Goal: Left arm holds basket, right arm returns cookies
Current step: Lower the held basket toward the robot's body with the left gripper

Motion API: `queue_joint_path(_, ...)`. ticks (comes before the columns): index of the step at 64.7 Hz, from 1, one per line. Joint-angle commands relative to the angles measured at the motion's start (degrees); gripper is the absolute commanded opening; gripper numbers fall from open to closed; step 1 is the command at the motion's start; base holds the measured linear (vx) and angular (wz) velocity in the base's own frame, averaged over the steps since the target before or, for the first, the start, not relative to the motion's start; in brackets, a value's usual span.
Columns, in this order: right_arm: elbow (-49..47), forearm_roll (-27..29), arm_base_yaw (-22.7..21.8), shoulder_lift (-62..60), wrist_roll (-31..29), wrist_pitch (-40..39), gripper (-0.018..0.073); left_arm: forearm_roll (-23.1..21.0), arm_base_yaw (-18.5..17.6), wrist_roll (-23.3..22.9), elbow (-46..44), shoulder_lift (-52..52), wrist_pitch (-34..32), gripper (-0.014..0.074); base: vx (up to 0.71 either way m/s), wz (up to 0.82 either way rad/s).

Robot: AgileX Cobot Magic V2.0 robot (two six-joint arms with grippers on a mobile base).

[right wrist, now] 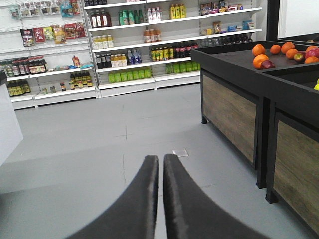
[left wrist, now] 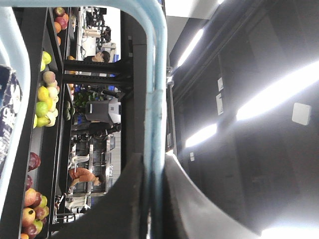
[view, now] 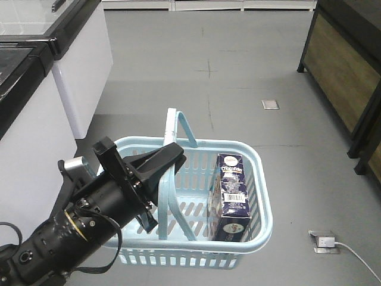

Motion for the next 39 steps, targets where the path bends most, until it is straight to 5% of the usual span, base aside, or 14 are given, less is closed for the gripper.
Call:
queue_joint_path(1, 1.02, -0.16, -0.26, 0.63, -0.79, -4.08, -0.0009, -0.3, -0.14, -0.03, -1.55, -2.37, -16.46, -0.0003, 0.0, 0.0)
queue_joint_path(39, 1.02, -0.16, -0.26, 0.63, -0.79, -4.09, -0.0009, -0.3, -0.14, -0.03, -1.55, -2.37, -16.46, -0.0003, 0.0, 0.0)
